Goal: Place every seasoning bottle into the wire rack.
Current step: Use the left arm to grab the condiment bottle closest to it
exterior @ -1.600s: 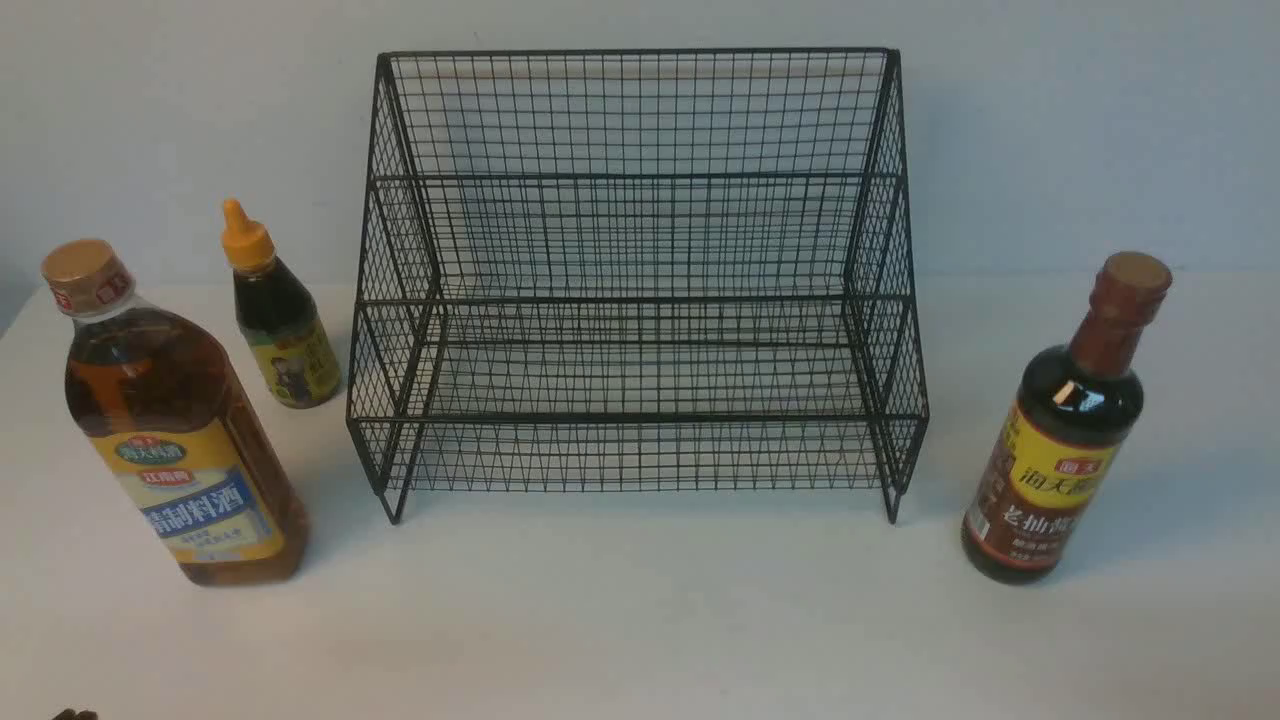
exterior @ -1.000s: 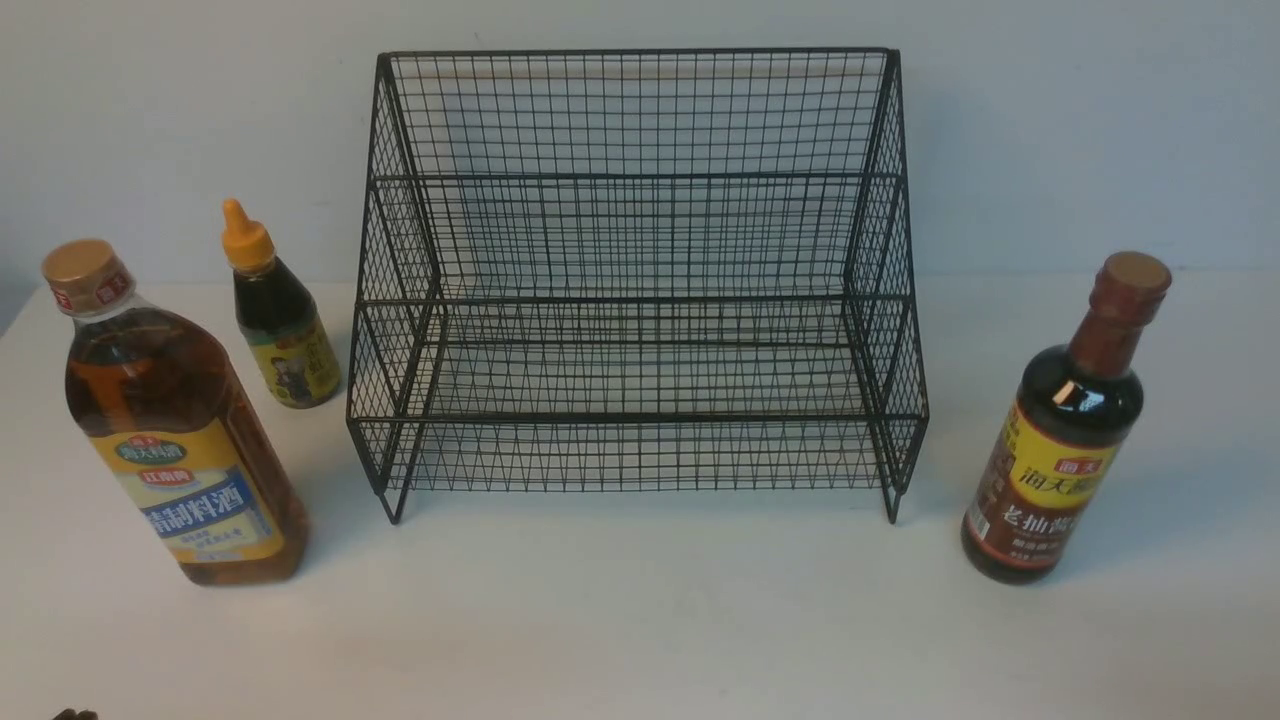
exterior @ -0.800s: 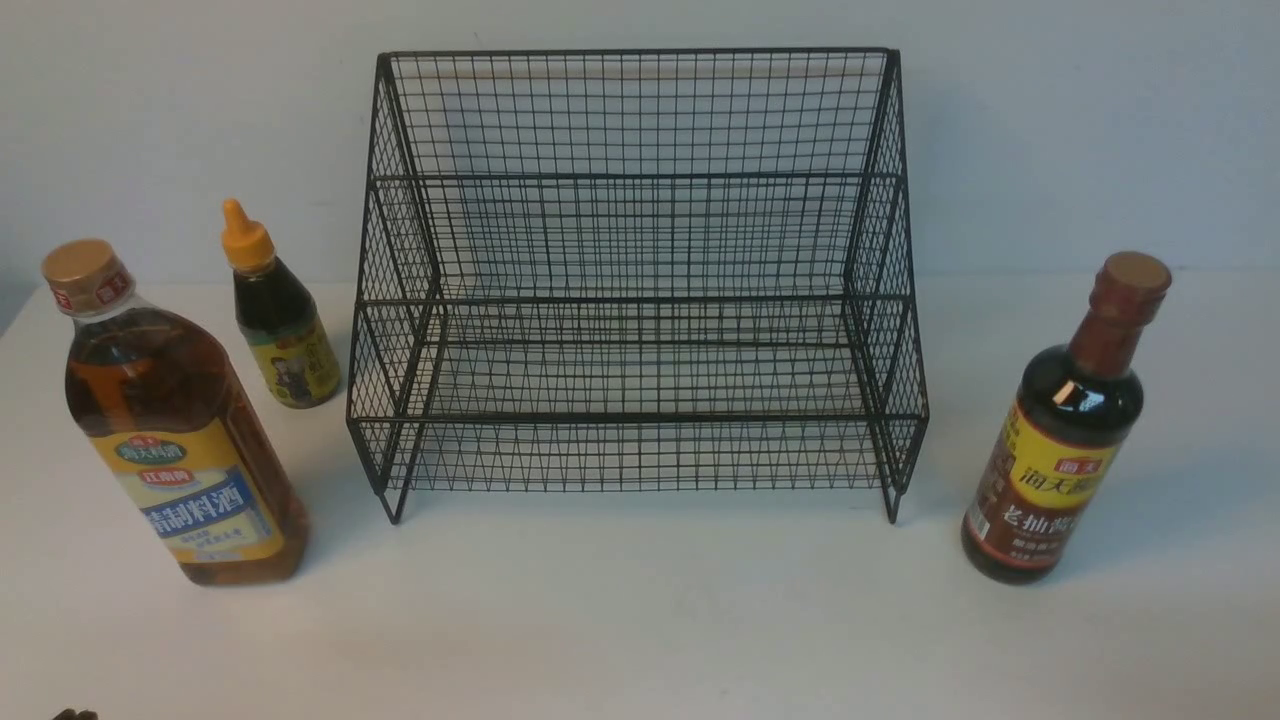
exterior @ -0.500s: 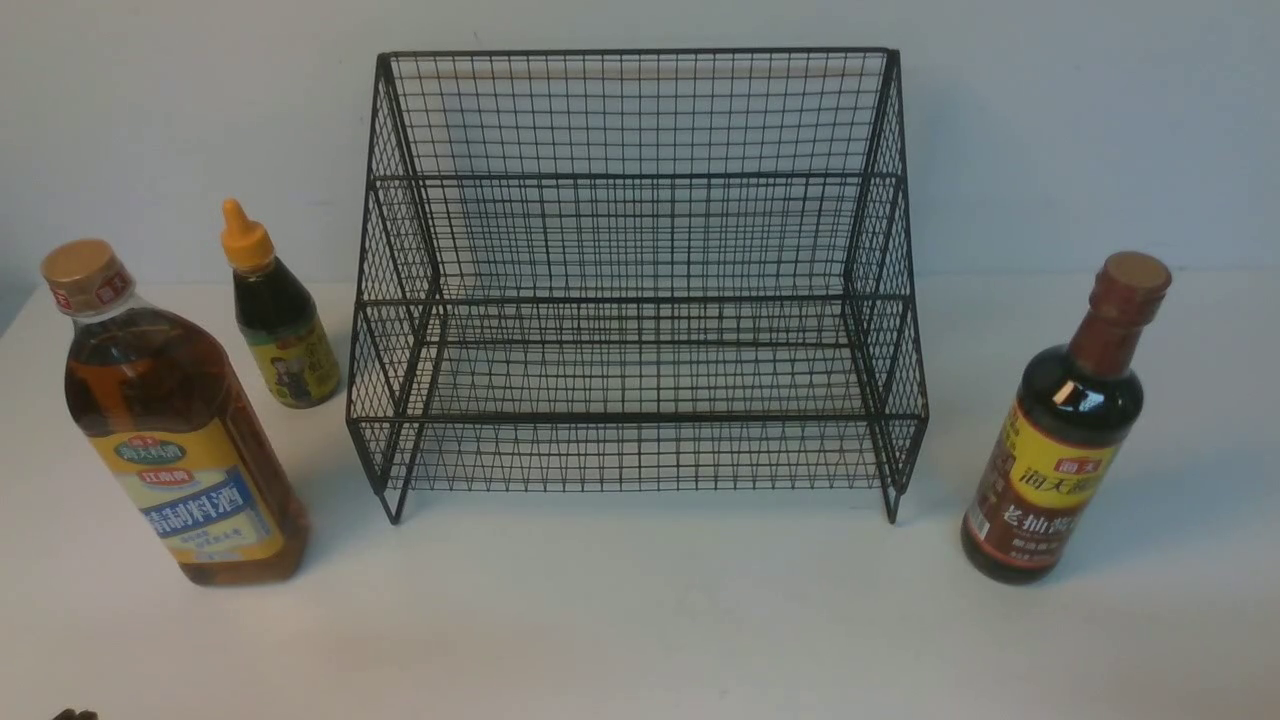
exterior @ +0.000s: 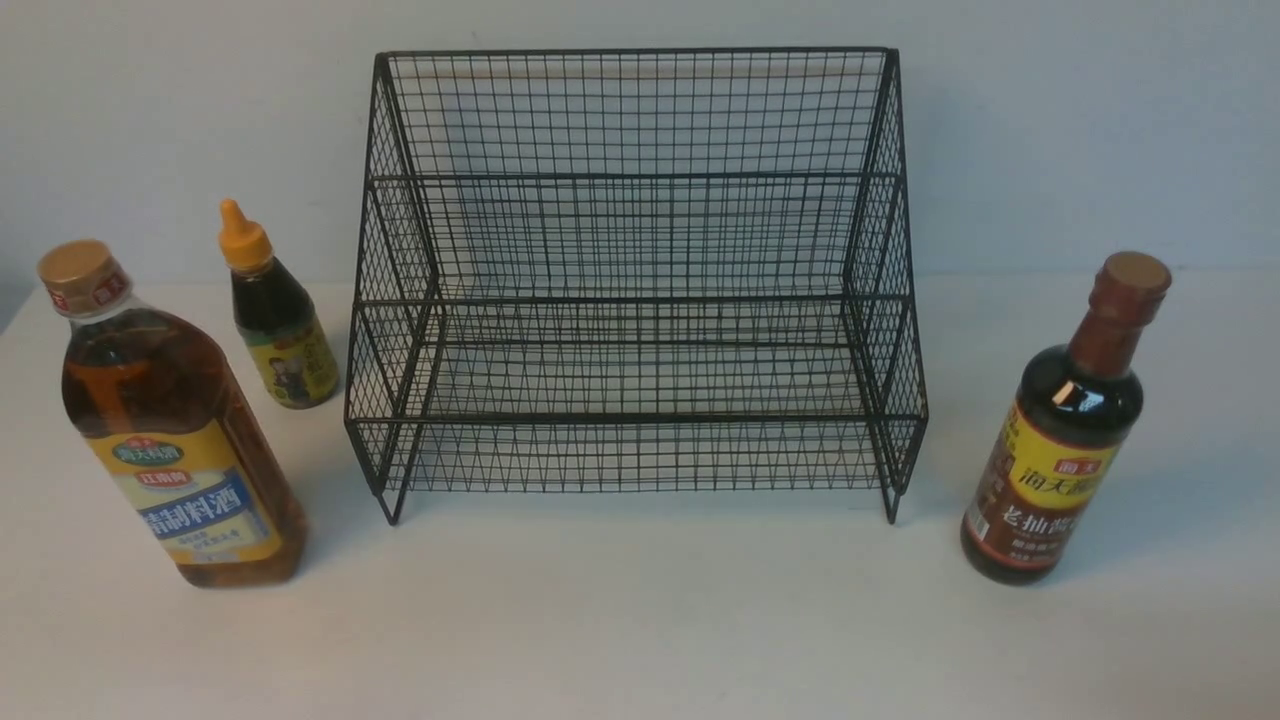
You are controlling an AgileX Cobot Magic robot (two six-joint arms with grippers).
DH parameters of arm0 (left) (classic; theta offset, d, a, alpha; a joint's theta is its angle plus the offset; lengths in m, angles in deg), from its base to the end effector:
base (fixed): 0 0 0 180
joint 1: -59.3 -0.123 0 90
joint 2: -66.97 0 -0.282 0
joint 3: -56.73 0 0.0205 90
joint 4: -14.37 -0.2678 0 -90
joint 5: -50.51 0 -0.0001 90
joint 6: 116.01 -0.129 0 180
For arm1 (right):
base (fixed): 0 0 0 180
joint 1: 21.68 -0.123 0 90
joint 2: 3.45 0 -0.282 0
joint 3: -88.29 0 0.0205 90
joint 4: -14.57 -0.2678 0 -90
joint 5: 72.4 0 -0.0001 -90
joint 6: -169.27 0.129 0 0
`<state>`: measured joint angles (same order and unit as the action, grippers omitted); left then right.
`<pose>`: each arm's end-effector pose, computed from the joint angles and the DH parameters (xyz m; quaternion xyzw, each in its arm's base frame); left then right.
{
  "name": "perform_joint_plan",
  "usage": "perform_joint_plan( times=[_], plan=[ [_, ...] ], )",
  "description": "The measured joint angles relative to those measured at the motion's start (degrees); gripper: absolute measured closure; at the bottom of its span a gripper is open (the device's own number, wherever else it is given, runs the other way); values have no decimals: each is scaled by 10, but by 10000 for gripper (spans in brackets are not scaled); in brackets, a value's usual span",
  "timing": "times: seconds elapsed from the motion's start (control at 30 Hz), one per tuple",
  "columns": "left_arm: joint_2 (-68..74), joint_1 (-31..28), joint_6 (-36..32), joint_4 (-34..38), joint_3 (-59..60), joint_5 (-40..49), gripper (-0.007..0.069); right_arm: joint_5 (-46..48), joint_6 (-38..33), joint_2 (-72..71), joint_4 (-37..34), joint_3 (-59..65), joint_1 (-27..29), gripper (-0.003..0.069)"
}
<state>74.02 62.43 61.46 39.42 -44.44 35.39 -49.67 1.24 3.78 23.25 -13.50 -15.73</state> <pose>0.1084 0.0083 0.2366 -0.1392 0.5728 -0.1421 0.7952 0.1067 -0.0187 0.1605 0.0869 0.8038 -0.0338 0.5875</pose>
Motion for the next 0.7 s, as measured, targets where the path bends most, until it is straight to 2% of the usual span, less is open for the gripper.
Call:
perform_joint_plan(
  times=[0.13, 0.23, 0.4, 0.57, 0.7],
  plan=[
    [3, 0, -11, 9, -33, -93, 629, 0, 0, 0, 0, 0, 0, 672],
    [40, 0, -31, 9, -98, -68, 629, 0, 0, 0, 0, 0, 0, 672],
    [193, 0, -91, -6, -210, 35, 629, 0, 0, 0, 0, 0, 0, 672],
    [317, 0, -129, -11, -252, 33, 615, 0, 0, 0, 0, 0, 0, 672],
    [420, 0, -135, -13, -273, -10, 530, 0, 0, 0, 0, 0, 0, 672]
  ],
)
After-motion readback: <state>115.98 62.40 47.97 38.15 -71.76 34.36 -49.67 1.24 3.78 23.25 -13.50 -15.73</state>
